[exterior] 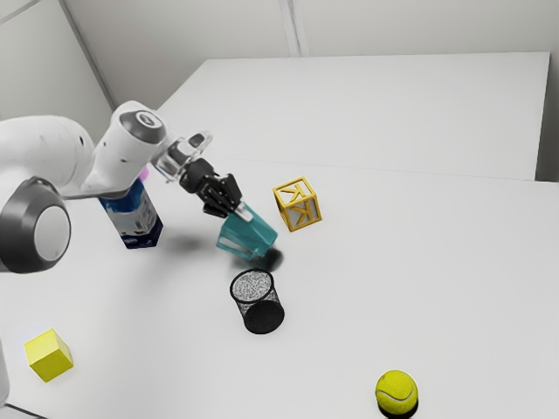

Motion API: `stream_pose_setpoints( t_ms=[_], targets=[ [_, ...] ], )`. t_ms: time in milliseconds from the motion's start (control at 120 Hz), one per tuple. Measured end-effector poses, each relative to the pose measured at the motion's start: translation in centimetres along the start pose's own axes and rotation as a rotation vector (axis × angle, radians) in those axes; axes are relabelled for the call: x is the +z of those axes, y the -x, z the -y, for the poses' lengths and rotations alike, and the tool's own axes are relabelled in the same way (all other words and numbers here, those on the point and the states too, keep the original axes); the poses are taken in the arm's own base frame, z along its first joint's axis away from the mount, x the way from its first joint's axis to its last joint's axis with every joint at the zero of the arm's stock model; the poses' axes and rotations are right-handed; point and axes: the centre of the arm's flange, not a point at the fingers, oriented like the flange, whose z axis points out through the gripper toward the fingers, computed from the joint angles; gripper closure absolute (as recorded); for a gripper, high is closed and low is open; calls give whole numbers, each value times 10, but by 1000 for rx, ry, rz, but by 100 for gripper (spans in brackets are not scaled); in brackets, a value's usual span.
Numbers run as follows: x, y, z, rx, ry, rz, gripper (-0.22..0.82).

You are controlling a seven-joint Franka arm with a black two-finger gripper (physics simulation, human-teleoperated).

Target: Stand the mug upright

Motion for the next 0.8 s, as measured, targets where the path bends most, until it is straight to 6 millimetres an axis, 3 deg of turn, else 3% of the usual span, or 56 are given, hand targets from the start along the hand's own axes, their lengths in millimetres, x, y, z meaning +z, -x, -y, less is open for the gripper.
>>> stream_pose_setpoints(
  t_ms=[200, 417, 617, 800],
  targets=[
    [-24, 25, -57, 104, -207, 41, 78],
    [-3, 60, -95, 254, -579, 135, 78],
    [30, 65, -108, 381, -831, 190, 78],
    [41, 59, -102, 411, -920, 171, 78]
  ],
)
